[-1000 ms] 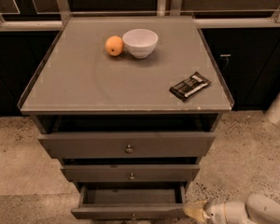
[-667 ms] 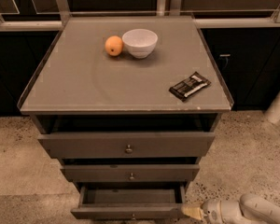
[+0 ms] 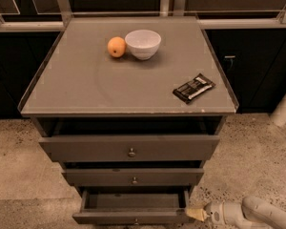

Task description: Close bottom drawer

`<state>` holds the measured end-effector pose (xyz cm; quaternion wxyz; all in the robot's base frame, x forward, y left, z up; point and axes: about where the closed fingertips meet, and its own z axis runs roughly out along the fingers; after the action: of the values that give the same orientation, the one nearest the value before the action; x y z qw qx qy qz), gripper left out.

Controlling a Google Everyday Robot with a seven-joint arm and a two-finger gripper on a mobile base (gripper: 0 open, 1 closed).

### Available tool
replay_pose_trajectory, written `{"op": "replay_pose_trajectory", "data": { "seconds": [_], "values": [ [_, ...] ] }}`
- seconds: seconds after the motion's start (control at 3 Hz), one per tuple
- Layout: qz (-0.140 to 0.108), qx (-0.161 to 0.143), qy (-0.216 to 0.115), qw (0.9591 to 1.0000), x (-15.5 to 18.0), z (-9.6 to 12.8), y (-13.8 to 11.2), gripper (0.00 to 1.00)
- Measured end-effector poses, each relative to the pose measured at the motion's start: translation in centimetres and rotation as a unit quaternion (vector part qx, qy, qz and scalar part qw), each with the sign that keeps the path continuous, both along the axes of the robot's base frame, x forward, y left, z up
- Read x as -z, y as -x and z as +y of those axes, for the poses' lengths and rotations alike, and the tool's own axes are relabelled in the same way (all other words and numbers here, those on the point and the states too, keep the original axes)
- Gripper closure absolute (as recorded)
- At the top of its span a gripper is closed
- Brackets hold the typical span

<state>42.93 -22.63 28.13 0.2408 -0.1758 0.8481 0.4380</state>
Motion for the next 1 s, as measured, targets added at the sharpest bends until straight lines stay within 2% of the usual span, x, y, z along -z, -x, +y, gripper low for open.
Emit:
{"op": "replay_pose_trajectory", "data": {
  "seconds": [0.33,0.67,1.0],
  "values": [
    [0.024,0.017,-0.003,0.9996,1.9,-0.1,0.7,1.00],
    [0.064,0.041,-0.014,0.9970,5.1,-0.6,1.2,1.00],
    [0.101,0.062,-0.030,0.9925,9.0,-1.4,1.3,1.00]
  ]
}}
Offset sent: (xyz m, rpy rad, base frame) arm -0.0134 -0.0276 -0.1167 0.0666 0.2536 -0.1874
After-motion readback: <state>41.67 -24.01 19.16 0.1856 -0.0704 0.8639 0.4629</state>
